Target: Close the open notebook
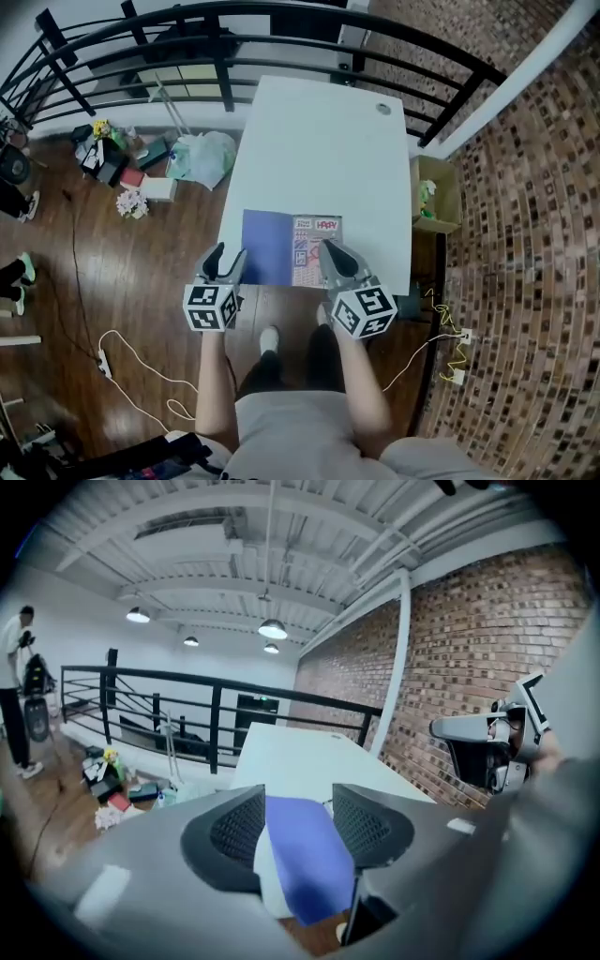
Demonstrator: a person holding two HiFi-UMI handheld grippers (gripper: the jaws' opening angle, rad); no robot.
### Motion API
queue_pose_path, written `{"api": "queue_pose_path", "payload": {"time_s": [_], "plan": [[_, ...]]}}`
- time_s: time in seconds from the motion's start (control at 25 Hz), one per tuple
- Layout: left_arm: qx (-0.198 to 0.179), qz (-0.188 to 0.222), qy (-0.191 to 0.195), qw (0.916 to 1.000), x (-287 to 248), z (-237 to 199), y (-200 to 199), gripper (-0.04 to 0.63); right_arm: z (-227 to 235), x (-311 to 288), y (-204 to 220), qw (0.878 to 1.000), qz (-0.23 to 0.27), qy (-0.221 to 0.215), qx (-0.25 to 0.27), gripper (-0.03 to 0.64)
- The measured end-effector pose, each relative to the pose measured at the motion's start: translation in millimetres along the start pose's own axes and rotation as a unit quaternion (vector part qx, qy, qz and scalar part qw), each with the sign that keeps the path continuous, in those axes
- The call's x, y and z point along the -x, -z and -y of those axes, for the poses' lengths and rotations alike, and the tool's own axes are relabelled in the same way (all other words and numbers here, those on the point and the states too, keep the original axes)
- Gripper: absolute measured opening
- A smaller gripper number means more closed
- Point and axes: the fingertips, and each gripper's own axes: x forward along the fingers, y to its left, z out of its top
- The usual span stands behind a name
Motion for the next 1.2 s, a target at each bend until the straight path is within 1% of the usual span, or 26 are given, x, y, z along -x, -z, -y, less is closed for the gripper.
{"api": "queue_pose_path", "payload": {"time_s": [0.04,0.12,0.16,0.24,0.36,0.48,0.76,0.84,0.96,1.08,1.2], "plan": [[0.017,-0.013,0.002,0.9998,-3,-6,12,0.265,2,-3,5,1.0,-0.006,-0.001,-0.002,-0.011],[0.055,-0.034,0.009,0.9979,-8,-15,37,0.373,5,-7,17,1.0,-0.018,-0.002,-0.008,-0.011],[0.073,-0.043,0.012,0.9964,-11,-18,49,0.385,6,-8,23,1.0,-0.024,-0.003,-0.01,-0.011],[0.097,-0.061,0.019,0.9932,-15,-21,71,0.388,7,-10,34,0.999,-0.035,-0.005,-0.012,-0.011],[0.118,-0.093,0.032,0.9881,-18,-17,103,0.385,7,-10,50,0.999,-0.05,-0.008,-0.015,-0.011],[0.132,-0.115,0.046,0.9834,-20,-9,125,0.351,9,-9,60,0.998,-0.059,-0.009,-0.018,-0.011],[0.136,-0.126,0.069,0.9803,-26,7,133,0.263,6,-10,64,0.997,-0.061,-0.021,-0.029,-0.011],[0.135,-0.124,0.074,0.9802,-25,9,129,0.256,6,-11,63,0.998,-0.058,-0.022,-0.033,-0.011],[0.127,-0.119,0.094,0.9803,-18,22,113,0.249,4,-12,56,0.998,-0.048,-0.024,-0.039,-0.011],[0.103,-0.113,0.126,0.9802,-7,47,92,0.233,1,-14,39,0.998,-0.032,-0.031,-0.037,-0.011],[0.084,-0.102,0.161,0.978,-3,76,68,0.229,0,-14,14,0.999,-0.011,-0.038,-0.028,-0.011]]}}
